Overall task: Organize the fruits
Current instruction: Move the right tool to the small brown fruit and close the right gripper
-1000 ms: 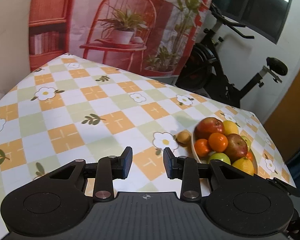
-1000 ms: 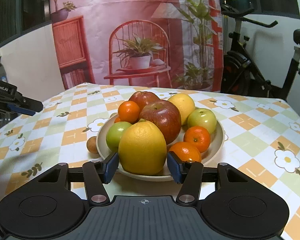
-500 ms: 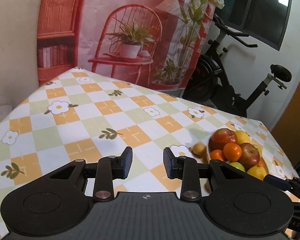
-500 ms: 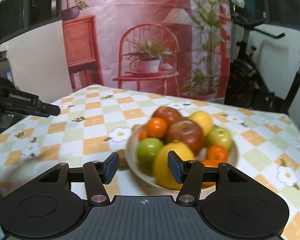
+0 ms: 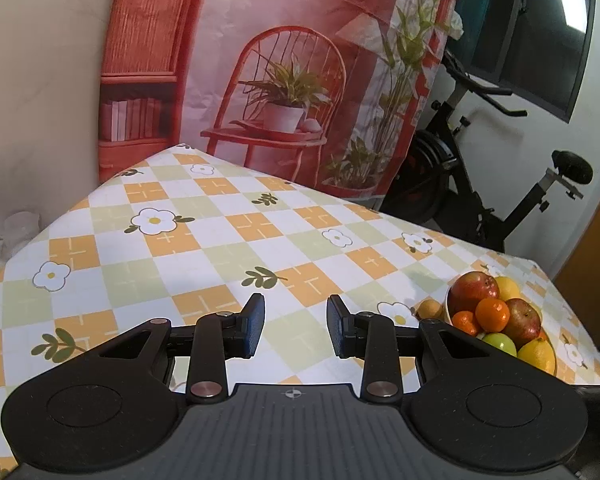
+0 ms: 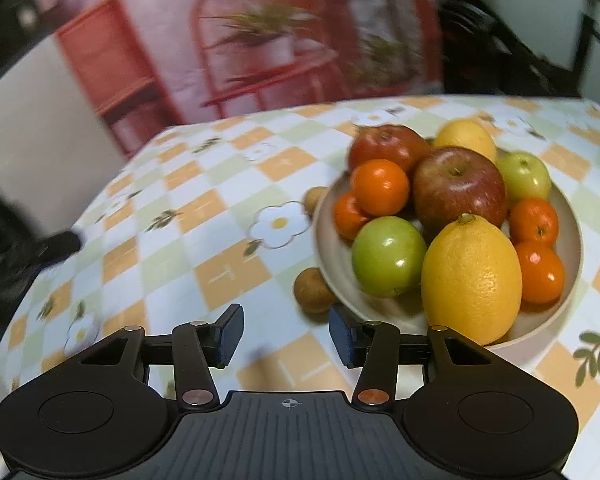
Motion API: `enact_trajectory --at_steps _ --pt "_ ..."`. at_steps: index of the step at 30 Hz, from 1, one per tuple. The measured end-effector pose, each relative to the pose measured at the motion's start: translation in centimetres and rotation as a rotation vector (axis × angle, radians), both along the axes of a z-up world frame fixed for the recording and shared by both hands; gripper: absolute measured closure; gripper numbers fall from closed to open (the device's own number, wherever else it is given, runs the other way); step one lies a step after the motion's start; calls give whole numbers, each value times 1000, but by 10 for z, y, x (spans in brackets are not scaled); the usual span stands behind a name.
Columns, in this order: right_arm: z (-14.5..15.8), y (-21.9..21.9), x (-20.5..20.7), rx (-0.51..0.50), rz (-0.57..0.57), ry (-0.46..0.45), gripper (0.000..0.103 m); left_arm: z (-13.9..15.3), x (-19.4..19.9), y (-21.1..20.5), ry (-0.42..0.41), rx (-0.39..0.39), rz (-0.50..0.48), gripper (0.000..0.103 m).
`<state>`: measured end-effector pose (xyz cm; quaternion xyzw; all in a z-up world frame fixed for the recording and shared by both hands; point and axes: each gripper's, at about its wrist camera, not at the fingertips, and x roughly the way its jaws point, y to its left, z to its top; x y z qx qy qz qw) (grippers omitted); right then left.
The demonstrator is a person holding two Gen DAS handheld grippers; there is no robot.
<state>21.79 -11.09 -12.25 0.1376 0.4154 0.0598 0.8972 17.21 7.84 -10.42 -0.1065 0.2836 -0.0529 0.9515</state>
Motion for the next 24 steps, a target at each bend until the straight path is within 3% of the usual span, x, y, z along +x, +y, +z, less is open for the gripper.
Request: enact_trajectory --at_steps 4,13,20,24 --pt "-7 5 11 13 -136 61 64 -1 -2 4 -6 -15 -6 67" --pt "-13 9 18 76 -327 83 65 -4 -3 13 -3 -43 -4 67" --pt "-15 -1 24 222 -513 128 66 -5 -4 12 -1 -48 -10 67" --pt "-19 1 26 247 -562 133 66 -5 -4 12 -2 -48 -10 67"
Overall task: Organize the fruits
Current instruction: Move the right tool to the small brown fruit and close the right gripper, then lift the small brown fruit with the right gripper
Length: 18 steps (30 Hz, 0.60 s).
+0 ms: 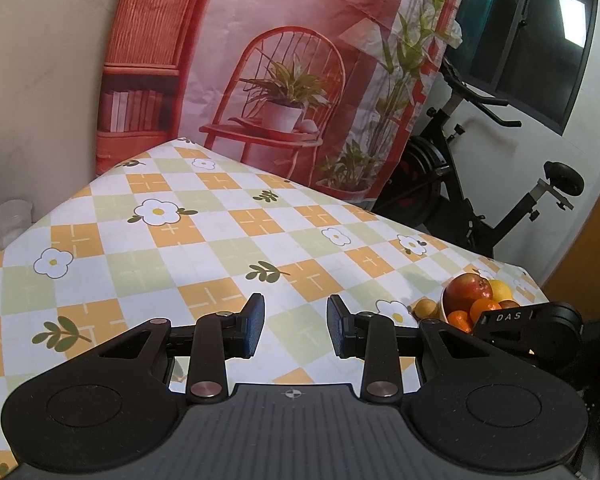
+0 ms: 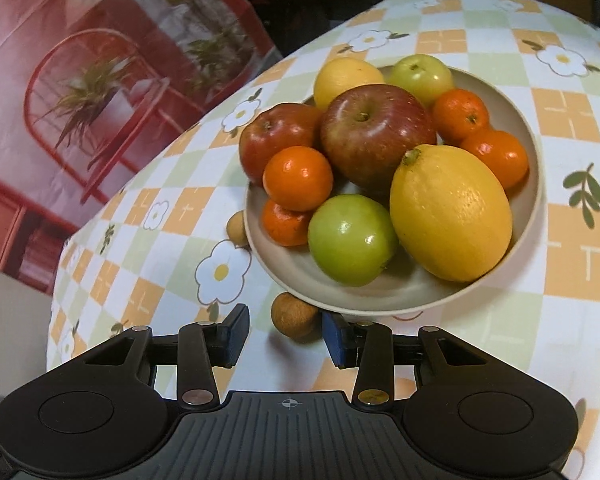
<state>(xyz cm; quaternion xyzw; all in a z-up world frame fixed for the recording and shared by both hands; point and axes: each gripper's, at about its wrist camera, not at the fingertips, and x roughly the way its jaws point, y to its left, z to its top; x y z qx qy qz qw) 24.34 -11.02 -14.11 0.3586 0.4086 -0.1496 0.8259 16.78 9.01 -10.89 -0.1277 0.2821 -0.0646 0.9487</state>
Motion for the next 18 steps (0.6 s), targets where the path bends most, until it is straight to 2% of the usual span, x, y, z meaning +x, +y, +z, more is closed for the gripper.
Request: enact_trajectory --at_steps 4,11,18 --pt "-4 -3 -2 26 -56 5 77 0 -1 -1 1 6 -3 67" --pt "-11 -13 -8 100 -66 -30 78 0 -2 -1 1 9 -5 67" --pt "-1 -19 -17 128 20 -110 78 2 -2 -6 8 25 -11 67"
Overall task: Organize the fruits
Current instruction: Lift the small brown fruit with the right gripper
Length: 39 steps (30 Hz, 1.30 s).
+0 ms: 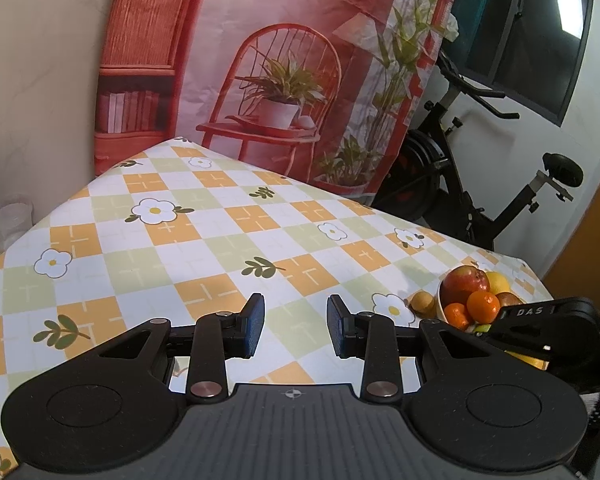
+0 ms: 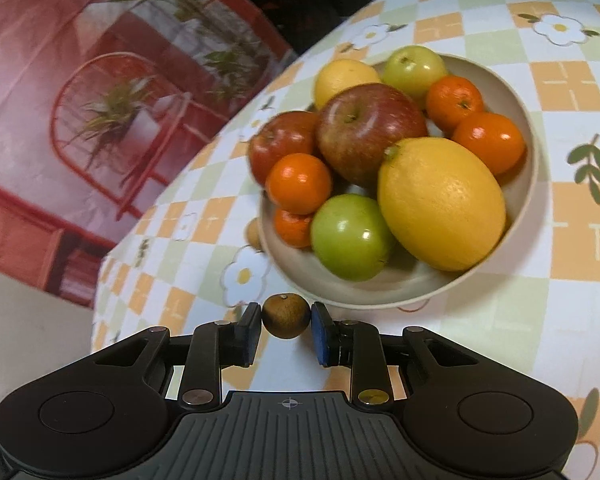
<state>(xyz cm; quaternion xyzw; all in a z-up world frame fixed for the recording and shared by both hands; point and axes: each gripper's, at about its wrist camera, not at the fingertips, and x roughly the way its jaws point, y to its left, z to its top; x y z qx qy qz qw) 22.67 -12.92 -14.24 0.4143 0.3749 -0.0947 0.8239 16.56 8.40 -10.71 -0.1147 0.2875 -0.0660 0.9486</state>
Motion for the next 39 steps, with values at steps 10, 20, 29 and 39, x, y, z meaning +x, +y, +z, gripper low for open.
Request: enact_trajectory --at_steps 10,20,29,39 --pt "17 -25 -16 30 93 -132 78 11 4 -18 -12 79 -53 67" --pt "34 -59 -29 -60 137 -269 78 22 41 -53 27 124 -192 67" --pt "51 -81 -39 -309 206 -400 78 -15 81 -102 32 318 -372 67" --pt "48 -99 -38 -325 205 -384 78 -37 100 -128 -23 432 -580 67"
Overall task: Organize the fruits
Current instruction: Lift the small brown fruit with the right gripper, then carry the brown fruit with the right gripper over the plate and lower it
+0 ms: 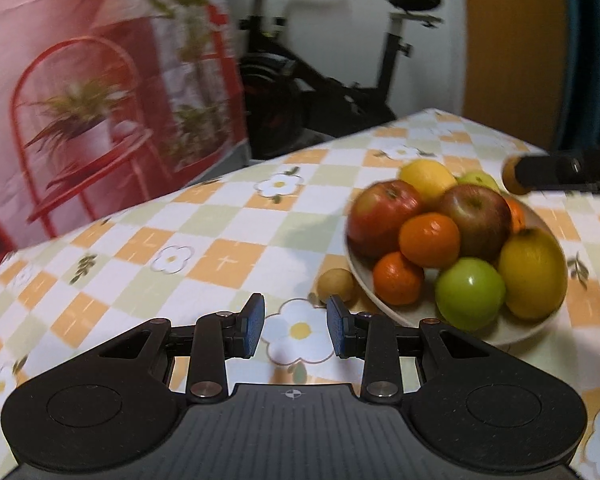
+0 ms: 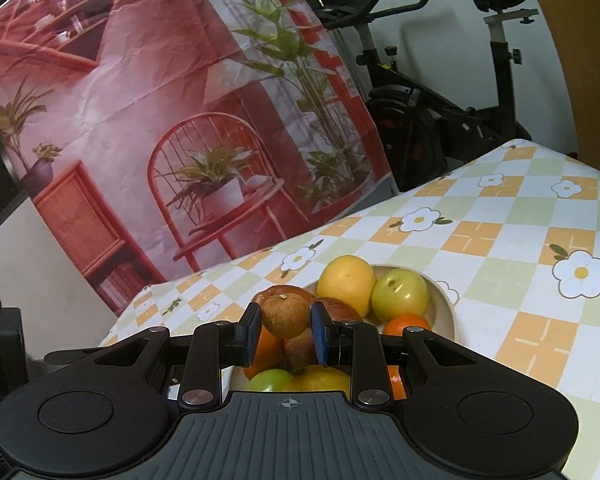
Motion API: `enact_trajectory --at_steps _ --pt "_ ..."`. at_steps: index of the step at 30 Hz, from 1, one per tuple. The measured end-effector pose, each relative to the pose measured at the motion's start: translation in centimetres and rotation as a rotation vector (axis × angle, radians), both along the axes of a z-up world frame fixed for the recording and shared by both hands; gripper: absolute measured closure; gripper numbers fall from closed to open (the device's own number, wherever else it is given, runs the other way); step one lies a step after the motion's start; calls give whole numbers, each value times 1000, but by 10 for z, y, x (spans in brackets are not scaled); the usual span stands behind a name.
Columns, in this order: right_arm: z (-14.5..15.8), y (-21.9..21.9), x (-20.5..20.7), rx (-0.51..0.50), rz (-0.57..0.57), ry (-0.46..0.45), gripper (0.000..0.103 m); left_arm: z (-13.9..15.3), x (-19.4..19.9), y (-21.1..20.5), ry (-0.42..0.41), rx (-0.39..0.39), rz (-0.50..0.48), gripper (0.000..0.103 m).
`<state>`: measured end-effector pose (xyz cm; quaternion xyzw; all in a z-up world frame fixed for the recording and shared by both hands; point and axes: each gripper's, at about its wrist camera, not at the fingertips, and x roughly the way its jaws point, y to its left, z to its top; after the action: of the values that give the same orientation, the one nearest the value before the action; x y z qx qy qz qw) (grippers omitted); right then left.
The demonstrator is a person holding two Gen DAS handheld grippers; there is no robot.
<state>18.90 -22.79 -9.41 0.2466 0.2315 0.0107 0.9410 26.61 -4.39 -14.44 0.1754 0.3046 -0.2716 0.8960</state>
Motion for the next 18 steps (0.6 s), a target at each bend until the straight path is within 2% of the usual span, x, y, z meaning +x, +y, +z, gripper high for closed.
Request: enact_trajectory --at_steps 11,15,18 --pt "14 -3 27 -29 9 9 78 -15 19 -13 -16 46 -111 67" --pt "30 -8 39 -63 -4 -28 78 -3 35 -5 -30 23 -99 67" --pt "40 -11 44 -91 -19 -56 78 9 45 2 -74 38 -105 67"
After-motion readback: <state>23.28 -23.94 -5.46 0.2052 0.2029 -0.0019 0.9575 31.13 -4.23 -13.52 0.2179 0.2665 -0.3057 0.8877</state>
